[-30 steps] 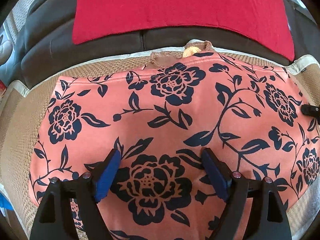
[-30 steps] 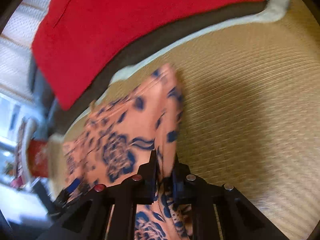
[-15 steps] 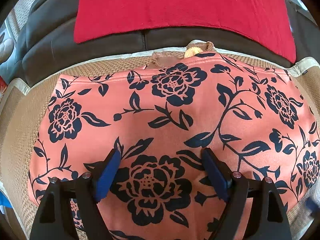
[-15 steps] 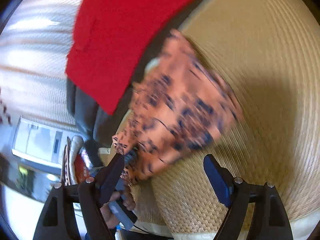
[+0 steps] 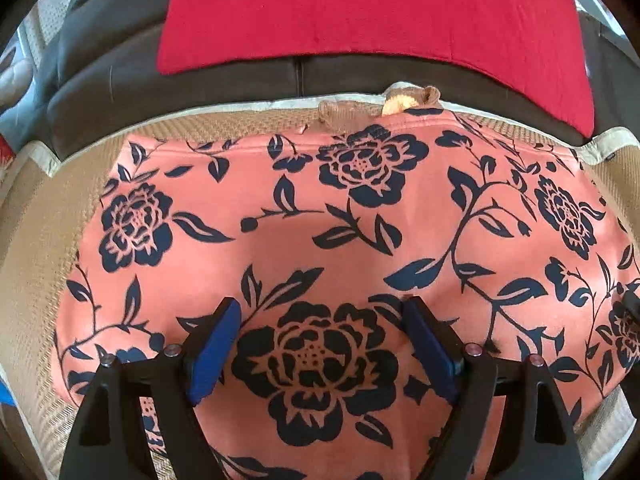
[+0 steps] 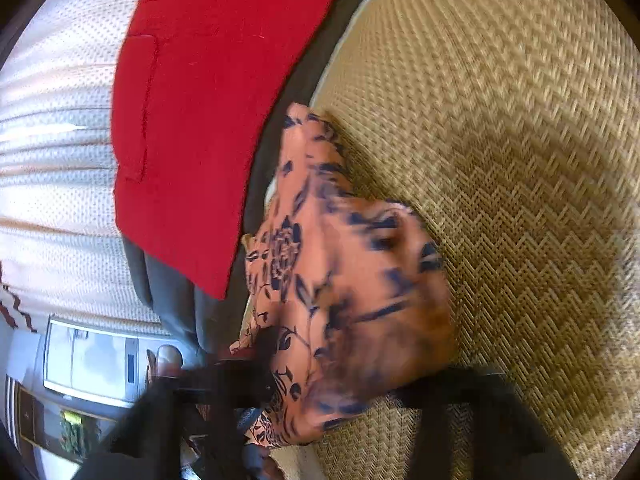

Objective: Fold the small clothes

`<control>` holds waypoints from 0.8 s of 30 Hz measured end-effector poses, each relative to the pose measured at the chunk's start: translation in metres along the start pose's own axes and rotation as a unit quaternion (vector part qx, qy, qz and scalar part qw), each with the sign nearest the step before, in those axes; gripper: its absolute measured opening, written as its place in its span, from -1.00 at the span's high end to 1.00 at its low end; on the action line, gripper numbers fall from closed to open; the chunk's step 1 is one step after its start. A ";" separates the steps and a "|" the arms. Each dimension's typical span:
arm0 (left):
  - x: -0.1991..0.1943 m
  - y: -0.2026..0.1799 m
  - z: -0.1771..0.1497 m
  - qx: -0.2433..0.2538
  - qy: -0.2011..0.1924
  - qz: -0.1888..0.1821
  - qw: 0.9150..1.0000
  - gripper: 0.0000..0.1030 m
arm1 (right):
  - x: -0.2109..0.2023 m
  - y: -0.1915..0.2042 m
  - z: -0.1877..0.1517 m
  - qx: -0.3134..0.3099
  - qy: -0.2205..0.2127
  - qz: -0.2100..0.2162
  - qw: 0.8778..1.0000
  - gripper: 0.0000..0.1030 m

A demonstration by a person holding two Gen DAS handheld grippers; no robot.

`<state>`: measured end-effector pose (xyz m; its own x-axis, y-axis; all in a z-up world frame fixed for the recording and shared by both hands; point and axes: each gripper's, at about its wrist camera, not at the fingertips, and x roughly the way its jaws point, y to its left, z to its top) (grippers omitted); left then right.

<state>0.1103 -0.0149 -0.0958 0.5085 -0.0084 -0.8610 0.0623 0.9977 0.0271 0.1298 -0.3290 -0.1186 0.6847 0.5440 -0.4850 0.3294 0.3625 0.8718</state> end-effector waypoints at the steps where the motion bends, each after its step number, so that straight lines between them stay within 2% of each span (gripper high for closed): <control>1: -0.004 0.001 0.002 -0.004 -0.002 -0.002 1.000 -0.63 | 0.002 0.002 0.000 -0.004 -0.003 -0.006 1.000 0.53; 4: -0.024 0.005 0.007 -0.018 -0.048 -0.010 0.999 -0.63 | 0.016 0.019 -0.011 -0.039 -0.003 -0.015 0.999 0.43; 5: -0.024 0.004 0.008 -0.014 -0.053 -0.006 0.998 -0.63 | 0.021 0.024 -0.014 -0.047 -0.003 -0.018 0.999 0.18; 6: -0.018 0.002 0.006 -0.006 -0.045 -0.001 0.999 -0.63 | 0.021 0.025 -0.014 -0.055 -0.001 -0.017 0.998 -0.40; 7: -0.006 -0.002 0.006 0.005 -0.024 0.001 1.000 -0.63 | 0.024 0.027 -0.013 -0.064 -0.003 -0.014 0.998 -0.57; 8: 0.007 -0.005 0.003 0.011 -0.003 0.000 1.000 -0.65 | 0.038 0.037 -0.018 -0.068 -0.009 -0.012 0.998 -0.58; 9: 0.005 -0.003 0.003 0.003 -0.018 -0.002 1.000 -0.65 | 0.040 0.039 -0.018 -0.072 -0.014 -0.014 0.997 -0.58; 10: 0.004 -0.002 0.006 0.002 -0.012 -0.004 1.000 -0.64 | 0.043 0.041 -0.017 -0.074 -0.013 -0.018 0.997 -0.58; 11: 0.001 0.000 0.008 -0.002 -0.010 -0.009 1.000 -0.63 | 0.041 0.043 -0.018 -0.075 -0.013 -0.017 0.997 -0.53; 13: -0.007 0.008 0.012 -0.009 -0.024 -0.019 0.999 -0.63 | 0.046 0.047 -0.016 -0.079 -0.011 -0.025 0.997 -0.27; 14: -0.013 0.012 0.012 -0.011 -0.040 -0.020 0.999 -0.63 | 0.048 0.048 -0.010 -0.079 -0.005 -0.030 0.996 0.10; 15: -0.013 0.016 0.011 -0.011 -0.049 -0.016 0.999 -0.63 | 0.047 0.044 -0.011 -0.079 0.000 -0.037 0.996 0.32; 16: -0.007 0.021 0.008 -0.007 -0.047 -0.008 0.999 -0.63 | 0.048 0.043 -0.010 -0.079 0.005 -0.051 0.996 0.33; 17: 0.011 0.020 0.004 0.007 -0.014 -0.004 1.000 -0.66 | 0.046 0.041 -0.009 -0.080 0.007 -0.056 0.995 0.40; 18: 0.015 0.020 0.002 -0.001 -0.029 -0.014 0.999 -0.66 | 0.048 0.041 -0.008 -0.080 0.007 -0.063 0.995 0.41; 20: 0.014 0.024 0.002 0.003 -0.031 -0.023 0.999 -0.66 | 0.048 0.039 -0.005 -0.084 0.007 -0.072 0.994 0.39; 21: 0.013 0.027 0.002 0.003 -0.029 -0.030 0.999 -0.66 | 0.048 0.045 -0.004 -0.096 0.004 -0.075 0.992 0.63; 22: 0.013 0.031 0.003 0.001 -0.026 -0.041 0.999 -0.65 | 0.049 0.059 -0.003 -0.120 -0.002 -0.085 0.989 0.75; 24: 0.005 0.057 0.008 -0.034 -0.024 -0.082 0.996 -0.53 | 0.051 0.096 -0.006 -0.167 -0.012 -0.093 0.981 0.76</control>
<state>0.1232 0.0419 -0.0949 0.5375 -0.1723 -0.8255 0.0904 0.9850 -0.1468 0.1922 -0.2616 -0.0606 0.6490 0.4284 -0.6287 0.2214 0.6843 0.6948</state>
